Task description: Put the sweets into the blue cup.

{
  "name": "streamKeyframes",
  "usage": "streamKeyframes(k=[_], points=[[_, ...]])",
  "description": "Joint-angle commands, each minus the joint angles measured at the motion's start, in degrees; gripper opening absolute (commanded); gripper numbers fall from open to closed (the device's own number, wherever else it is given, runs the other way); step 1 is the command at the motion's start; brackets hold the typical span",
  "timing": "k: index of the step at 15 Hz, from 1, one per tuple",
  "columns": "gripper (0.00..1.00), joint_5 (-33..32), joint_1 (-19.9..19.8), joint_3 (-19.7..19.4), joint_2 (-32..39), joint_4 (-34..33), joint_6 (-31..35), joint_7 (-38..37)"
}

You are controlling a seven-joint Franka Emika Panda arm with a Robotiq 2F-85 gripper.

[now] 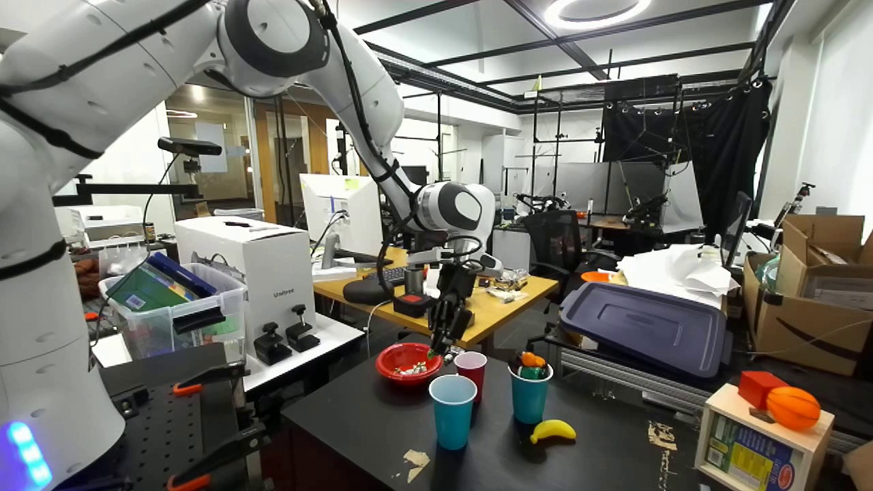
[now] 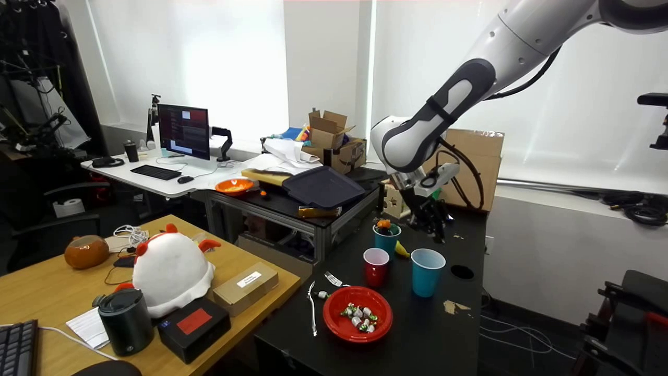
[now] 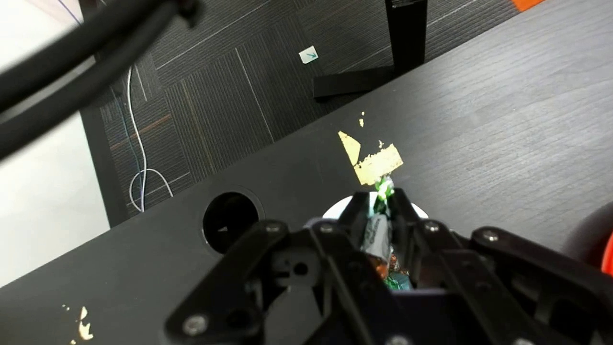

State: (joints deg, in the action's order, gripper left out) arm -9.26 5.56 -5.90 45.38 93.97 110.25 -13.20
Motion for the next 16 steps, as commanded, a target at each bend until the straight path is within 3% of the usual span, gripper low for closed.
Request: streamKeyframes(k=[1, 4, 5, 6, 8, 14, 16], points=[[0.04, -2.32, 1.03, -0.77, -2.31, 3.72, 2.69, -3.58], [0.04, -3.73, 1.67, -1.01, -2.35, 4.62, 4.37, -5.95], [0.15, -4.00, 1.83, -1.06, -2.35, 4.77, 4.76, -6.66], [0.41, -4.52, 2.16, -1.24, -2.35, 4.98, 5.32, -7.76], [0.47, -5.88, 3.08, -1.88, -2.65, 5.79, 7.22, -10.09], [0.94, -8.19, 5.62, -2.51, -6.43, 8.04, 13.79, -13.60], [1.00, -9.03, 6.94, -1.67, -8.69, 7.89, 14.71, -12.19]])
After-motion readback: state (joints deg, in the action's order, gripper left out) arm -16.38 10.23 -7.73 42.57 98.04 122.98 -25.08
